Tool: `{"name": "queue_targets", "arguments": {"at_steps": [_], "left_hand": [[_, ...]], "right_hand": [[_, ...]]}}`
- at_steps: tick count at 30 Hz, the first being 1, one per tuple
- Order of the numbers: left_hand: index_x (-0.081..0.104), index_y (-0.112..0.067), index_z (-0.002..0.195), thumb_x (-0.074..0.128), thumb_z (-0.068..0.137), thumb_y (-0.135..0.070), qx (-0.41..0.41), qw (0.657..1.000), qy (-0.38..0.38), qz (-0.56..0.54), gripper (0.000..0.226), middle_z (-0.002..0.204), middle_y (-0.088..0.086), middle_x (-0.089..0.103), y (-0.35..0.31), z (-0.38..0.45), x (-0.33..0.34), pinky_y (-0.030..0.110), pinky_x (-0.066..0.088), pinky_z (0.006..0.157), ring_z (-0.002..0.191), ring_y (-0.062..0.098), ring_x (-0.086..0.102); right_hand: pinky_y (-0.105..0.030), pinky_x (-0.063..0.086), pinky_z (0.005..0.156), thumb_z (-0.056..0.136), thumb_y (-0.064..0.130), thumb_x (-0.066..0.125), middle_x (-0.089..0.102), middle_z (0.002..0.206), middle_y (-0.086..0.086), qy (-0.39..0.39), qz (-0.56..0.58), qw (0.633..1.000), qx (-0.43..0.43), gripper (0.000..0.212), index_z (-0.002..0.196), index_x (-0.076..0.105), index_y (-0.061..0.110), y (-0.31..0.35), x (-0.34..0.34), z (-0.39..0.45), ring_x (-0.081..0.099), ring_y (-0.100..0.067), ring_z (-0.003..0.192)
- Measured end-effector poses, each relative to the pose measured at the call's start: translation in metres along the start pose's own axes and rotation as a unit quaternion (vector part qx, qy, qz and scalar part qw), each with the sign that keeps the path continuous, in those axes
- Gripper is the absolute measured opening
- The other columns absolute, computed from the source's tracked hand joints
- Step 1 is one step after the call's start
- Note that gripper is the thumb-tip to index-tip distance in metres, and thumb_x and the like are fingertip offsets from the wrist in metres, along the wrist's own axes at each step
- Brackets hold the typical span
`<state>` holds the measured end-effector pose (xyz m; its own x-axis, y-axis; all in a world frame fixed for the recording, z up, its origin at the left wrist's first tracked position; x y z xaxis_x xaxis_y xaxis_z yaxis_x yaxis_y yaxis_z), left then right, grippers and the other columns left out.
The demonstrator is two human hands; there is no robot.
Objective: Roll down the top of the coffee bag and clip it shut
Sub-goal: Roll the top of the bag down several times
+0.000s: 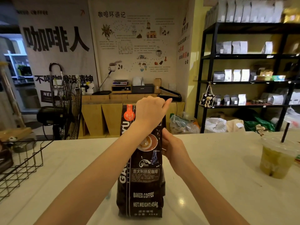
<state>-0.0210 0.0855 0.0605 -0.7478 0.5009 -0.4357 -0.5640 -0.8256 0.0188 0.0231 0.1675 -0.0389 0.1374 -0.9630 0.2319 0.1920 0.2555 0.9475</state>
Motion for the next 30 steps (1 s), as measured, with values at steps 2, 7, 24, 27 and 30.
{"name": "queue_targets", "arguments": {"at_steps": [2,7,24,27,30], "left_hand": [[0.042,-0.017,0.046,0.044,0.088,-0.041,0.009,0.999,0.038,-0.026,0.048,0.04,-0.007,0.031,-0.001,0.0,0.004,0.024,0.025,0.041,0.037,0.011,0.032],[0.055,-0.011,0.114,0.044,0.09,-0.04,-0.085,0.977,0.084,-0.175,0.039,0.11,0.007,0.062,0.014,-0.012,-0.022,0.032,0.046,0.088,0.1,0.015,0.056],[0.061,-0.009,0.106,0.06,0.081,-0.006,-0.479,0.694,0.046,-0.536,0.026,0.073,0.001,0.075,0.067,-0.116,-0.025,0.025,0.057,0.065,0.07,0.013,0.069],[0.052,-0.022,0.115,0.06,0.08,-0.007,-0.47,0.712,0.017,-0.521,0.039,0.079,0.008,0.073,0.064,-0.118,-0.029,0.036,0.057,0.071,0.078,0.022,0.069],[0.056,-0.026,0.106,0.059,0.081,-0.005,-0.441,0.732,-0.009,-0.519,0.032,0.073,0.004,0.074,0.061,-0.12,-0.032,0.03,0.058,0.062,0.072,0.018,0.07]], "right_hand": [[-0.024,0.052,0.069,0.077,0.028,0.068,0.075,0.09,-0.006,0.007,-0.028,0.999,-0.019,0.022,0.094,0.071,0.013,0.002,0.001,0.002,0.07,-0.016,0.084],[-0.024,0.054,0.062,0.075,0.009,0.069,0.076,0.083,-0.007,-0.026,-0.015,0.999,-0.031,0.015,0.091,0.071,0.011,0.003,-0.004,0.005,0.071,-0.019,0.076],[-0.019,0.052,0.055,0.084,0.013,0.06,0.073,0.071,-0.001,0.004,-0.049,0.999,-0.005,0.011,0.086,0.07,0.007,-0.004,-0.008,0.02,0.068,-0.014,0.068],[-0.022,0.054,0.06,0.085,0.013,0.059,0.075,0.08,-0.004,0.016,-0.072,0.997,-0.02,0.021,0.104,0.065,0.008,0.001,-0.006,0.018,0.07,-0.021,0.077],[-0.032,0.058,0.065,0.085,0.008,0.058,0.075,0.089,-0.008,0.035,-0.083,0.993,-0.081,0.058,0.133,0.038,0.035,0.009,-0.007,0.015,0.072,-0.025,0.084]]}}
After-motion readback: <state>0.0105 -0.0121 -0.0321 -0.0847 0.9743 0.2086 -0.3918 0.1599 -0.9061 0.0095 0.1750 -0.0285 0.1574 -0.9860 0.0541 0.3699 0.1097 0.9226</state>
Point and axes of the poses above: each hand's wrist, its own z-axis towards the middle knuckle, its own x-axis out of the palm, y = z × x, the point moved 2 cm from there along z, towards the middle knuckle
